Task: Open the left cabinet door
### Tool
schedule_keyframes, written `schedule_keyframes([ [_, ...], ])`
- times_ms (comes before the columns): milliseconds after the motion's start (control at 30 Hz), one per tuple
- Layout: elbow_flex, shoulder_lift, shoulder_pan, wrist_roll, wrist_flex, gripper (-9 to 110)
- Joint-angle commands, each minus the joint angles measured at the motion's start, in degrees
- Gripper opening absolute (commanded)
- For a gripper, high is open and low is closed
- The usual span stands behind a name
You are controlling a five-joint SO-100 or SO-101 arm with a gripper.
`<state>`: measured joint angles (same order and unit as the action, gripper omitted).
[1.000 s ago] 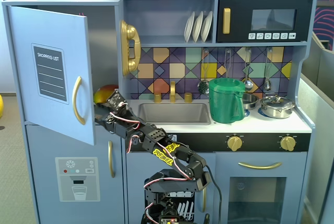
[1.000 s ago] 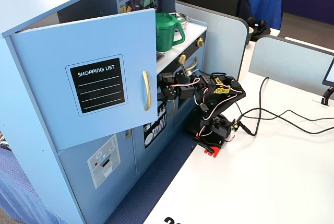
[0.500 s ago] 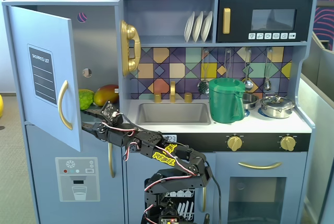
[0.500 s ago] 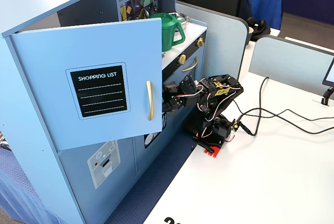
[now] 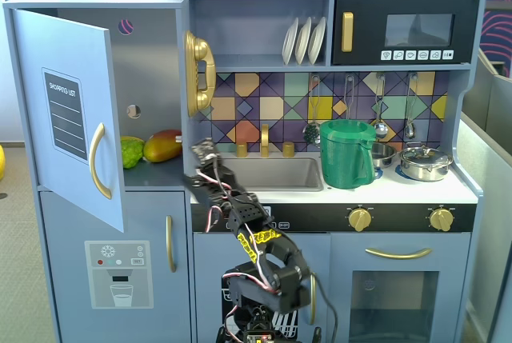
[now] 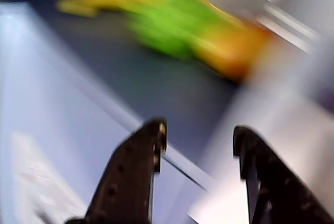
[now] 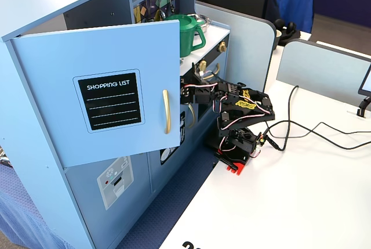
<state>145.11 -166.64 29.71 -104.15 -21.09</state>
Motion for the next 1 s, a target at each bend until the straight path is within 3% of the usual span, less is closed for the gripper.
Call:
schedule_keyframes([
  [0,-1.05,-5.36,-11.78,5.62,-12.83,8],
  [433,11.16,-15.29,-26.63,14.06,-47.55,8],
  [767,26.28,-15.38,-31.11,17.75,-53.79,7],
  [967,26.46,-15.47,-30.59,21.71,-60.21,7],
])
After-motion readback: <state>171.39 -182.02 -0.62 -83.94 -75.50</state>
